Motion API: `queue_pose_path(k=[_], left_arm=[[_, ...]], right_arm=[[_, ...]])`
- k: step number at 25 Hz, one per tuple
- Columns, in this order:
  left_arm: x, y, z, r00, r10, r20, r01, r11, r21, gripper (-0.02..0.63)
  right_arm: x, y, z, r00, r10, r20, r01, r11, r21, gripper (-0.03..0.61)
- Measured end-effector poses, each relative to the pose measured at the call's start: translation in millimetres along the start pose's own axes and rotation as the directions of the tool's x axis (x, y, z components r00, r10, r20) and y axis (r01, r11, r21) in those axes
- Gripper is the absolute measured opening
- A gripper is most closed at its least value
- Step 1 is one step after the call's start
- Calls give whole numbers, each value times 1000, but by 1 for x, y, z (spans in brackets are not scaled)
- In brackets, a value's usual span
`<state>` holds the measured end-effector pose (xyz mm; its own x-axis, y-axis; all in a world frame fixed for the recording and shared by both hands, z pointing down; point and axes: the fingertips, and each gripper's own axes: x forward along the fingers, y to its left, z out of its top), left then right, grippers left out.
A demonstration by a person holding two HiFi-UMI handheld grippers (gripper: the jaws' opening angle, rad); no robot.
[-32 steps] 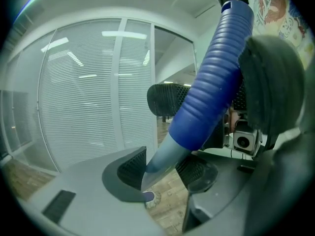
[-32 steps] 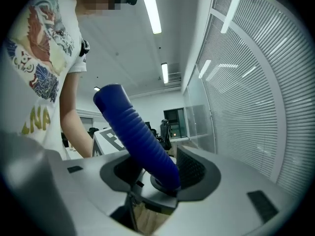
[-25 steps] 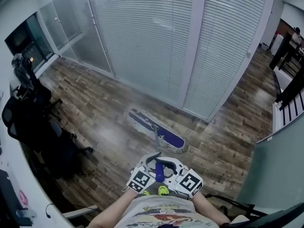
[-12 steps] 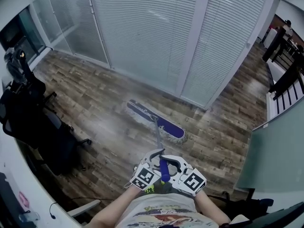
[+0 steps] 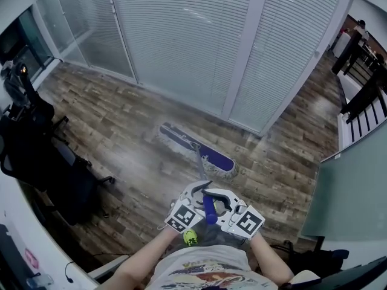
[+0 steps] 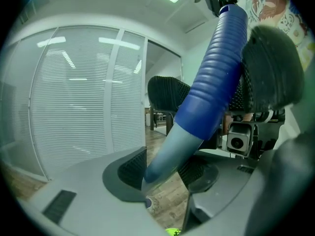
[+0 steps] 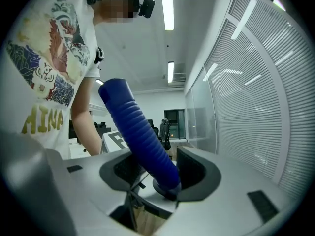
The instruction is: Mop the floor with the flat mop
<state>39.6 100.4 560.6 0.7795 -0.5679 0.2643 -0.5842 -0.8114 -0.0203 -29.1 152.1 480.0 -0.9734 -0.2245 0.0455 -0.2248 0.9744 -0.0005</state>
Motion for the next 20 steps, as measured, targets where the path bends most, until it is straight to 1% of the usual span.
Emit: queue_pose_path(k=[2,4,8,12,16,18,20], left_arm=[[13,21,7,1000,6,11,-6,1000,12,161],[26,42,10,1000,16,14,-16,1000,10,158],[59,87,15,999,35,9,-35,999,16,155],[107,135,22,999,40,1,-40,999,15,155],[157,183,21,999,37,-11,-37,999,20,156],[181,209,19,999,41,-17,-41,999,20,157],[204,236,19,999,44,-23,-43,999,18,161]], right_arm=[[7,-24,5,1000,11,19,-11,1000,-9,206],[14,-46,3,999,33,5,-33,999,-27,206],[25,-100,-1,999,51,-12,-51,998,-26,206],[28,-169,-8,999,40,-36,-40,999,-13,206],[32,-236,-25,997,36,-69,-37,999,-21,206],[36,-271,-33,997,22,-77,-23,1000,-13,206],[41,-306,-40,996,-2,-87,4,1000,17,206]])
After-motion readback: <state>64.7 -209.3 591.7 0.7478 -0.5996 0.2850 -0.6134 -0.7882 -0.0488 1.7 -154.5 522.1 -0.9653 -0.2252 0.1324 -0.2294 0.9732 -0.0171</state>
